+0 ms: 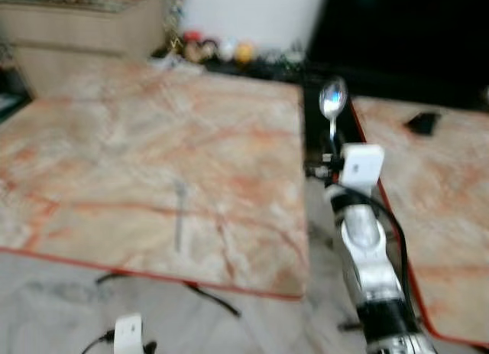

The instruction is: Setting the table

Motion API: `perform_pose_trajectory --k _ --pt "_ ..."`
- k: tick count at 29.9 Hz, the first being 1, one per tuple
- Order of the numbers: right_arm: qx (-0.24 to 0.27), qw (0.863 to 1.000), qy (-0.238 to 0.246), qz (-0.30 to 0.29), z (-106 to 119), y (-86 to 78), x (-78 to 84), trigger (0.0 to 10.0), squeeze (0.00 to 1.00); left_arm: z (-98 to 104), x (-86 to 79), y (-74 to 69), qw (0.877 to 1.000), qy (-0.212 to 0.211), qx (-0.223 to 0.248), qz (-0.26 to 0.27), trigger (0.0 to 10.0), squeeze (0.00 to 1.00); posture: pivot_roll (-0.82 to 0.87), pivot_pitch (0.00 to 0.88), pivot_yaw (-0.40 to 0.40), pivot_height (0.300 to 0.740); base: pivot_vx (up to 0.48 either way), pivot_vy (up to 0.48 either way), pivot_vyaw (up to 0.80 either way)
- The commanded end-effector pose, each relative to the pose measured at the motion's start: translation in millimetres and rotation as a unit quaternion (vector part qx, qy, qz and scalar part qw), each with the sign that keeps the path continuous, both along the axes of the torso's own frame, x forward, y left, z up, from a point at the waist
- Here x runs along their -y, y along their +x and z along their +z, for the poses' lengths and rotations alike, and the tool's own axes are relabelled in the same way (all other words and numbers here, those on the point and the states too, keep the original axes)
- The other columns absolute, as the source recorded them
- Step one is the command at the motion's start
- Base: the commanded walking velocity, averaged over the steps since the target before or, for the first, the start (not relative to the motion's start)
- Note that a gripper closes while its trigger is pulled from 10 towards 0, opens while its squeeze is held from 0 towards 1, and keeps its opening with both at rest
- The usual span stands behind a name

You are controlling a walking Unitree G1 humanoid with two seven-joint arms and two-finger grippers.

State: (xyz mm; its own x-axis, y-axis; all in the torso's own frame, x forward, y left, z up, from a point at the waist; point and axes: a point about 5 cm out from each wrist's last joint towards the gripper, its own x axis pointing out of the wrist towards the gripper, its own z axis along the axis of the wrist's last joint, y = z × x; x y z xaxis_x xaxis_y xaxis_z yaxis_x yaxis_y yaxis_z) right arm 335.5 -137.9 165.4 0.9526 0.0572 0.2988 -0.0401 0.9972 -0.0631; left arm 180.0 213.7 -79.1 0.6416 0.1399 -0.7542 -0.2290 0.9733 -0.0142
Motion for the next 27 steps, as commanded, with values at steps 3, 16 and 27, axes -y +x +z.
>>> perform_pose_trajectory --k 3,16,27 --pt "0.002 1.000 0.001 -0.005 2.8 1.5 4.5 10.0 0.00 -3.2 5.5 -4.0 1.000 -0.006 -0.010 -0.002 10.0 0.00 0.00 0.001 -0.024 0.740 0.000 -0.358 -0.74" --pt "0.017 1.000 0.001 0.014 6.9 0.5 -1.3 10.0 0.00 -2.7 5.3 -2.6 1.000 -0.006 -0.010 -0.004 10.0 0.00 0.00 0.005 -0.023 0.740 0.000 -0.350 -0.15" --pt "0.036 0.999 0.002 0.011 17.2 0.7 1.2 10.0 0.00 -2.5 4.1 -2.6 1.000 -0.004 -0.011 -0.005 10.0 0.00 0.00 0.009 -0.016 0.740 0.000 -0.392 0.00"
